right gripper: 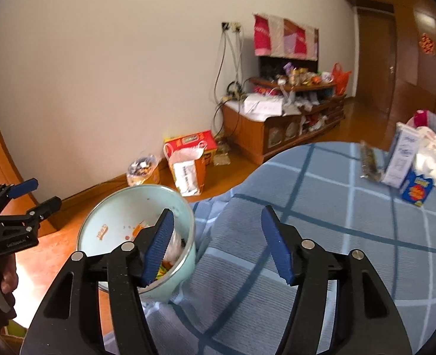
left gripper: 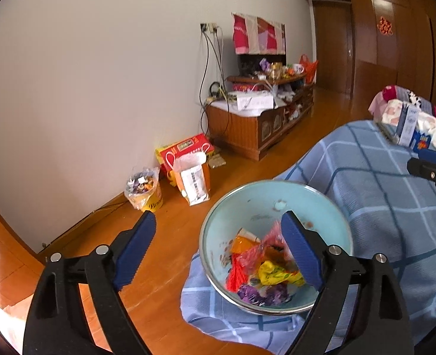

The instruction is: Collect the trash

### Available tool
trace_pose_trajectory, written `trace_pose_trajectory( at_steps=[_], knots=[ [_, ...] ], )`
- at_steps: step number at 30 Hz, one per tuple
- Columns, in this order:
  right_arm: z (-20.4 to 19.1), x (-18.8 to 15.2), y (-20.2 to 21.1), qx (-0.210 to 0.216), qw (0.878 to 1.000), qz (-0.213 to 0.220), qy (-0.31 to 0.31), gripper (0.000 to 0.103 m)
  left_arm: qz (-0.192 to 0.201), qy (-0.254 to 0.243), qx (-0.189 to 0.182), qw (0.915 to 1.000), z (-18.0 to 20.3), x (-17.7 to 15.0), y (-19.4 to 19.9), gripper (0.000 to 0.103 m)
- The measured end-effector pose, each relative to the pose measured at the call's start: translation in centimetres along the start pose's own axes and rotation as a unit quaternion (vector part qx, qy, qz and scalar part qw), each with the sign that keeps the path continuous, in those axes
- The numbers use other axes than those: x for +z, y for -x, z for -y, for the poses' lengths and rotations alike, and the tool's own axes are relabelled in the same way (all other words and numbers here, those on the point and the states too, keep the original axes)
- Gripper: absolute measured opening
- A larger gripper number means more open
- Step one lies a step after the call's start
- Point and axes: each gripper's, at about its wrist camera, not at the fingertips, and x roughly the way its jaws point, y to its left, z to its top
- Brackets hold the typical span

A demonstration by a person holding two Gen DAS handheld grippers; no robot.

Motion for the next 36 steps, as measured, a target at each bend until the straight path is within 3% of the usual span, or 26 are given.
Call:
trace_pose_trajectory(
  at_steps=[10,36],
  knots=[
    [0.6,0.0,2.9,-0.012,1.000,0.021,-0.001,0.063,0.018,0.003,-0.004,0.9998,0.9,0.6,1.7,0.087],
    [0.3,-0.5,3.7,-0.026,0.999,0.029,0.002,0.067,0.033,0.013,-0.002,0.9994,0.4,0.7,2.8,0.092]
  ],
)
